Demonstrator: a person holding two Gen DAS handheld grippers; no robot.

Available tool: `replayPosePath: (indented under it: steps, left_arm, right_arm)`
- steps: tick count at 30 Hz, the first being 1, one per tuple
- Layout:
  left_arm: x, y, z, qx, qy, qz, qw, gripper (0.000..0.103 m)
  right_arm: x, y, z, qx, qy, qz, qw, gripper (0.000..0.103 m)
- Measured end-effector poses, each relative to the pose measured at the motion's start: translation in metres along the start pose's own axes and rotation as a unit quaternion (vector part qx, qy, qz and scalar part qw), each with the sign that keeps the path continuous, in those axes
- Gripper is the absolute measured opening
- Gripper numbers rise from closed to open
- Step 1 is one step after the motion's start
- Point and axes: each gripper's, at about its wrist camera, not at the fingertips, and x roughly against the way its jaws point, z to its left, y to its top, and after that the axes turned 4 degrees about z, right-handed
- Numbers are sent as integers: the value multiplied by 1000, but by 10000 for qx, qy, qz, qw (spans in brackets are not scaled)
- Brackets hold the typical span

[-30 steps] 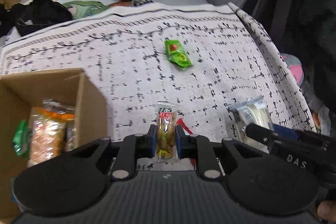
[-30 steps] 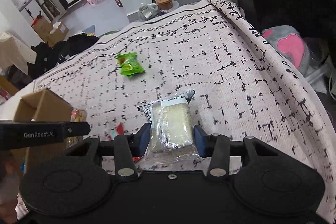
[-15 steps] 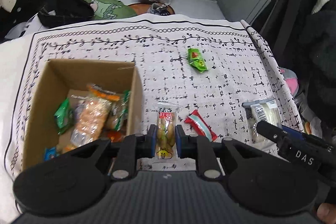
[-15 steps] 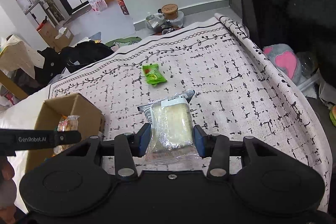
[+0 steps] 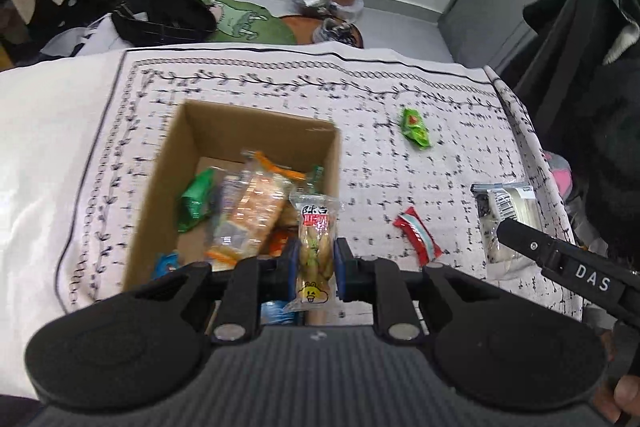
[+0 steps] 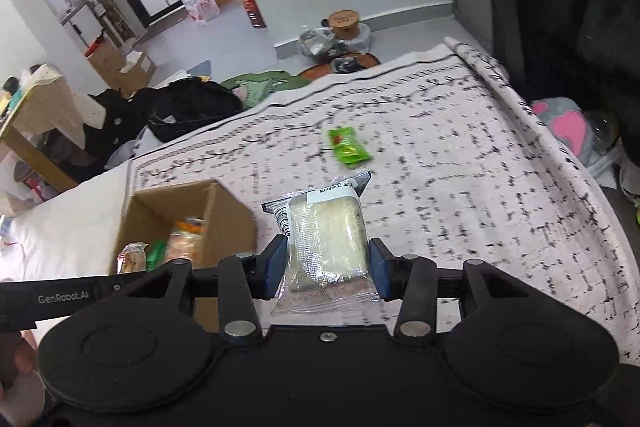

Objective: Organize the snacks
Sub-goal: 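Carry both snacks over the box and open both tools to drop them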

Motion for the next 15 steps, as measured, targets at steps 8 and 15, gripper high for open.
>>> replayPosePath:
  steps: [8, 15]
  left_arm:
    - [16, 1, 39, 300, 130, -107, 9994, 18]
    - [9, -1, 69, 670, 110, -65, 9977, 18]
  right_arm:
    - [1, -2, 41, 246, 227, -3, 9994, 43]
    - [-5, -5, 69, 408, 332, 37, 9986, 43]
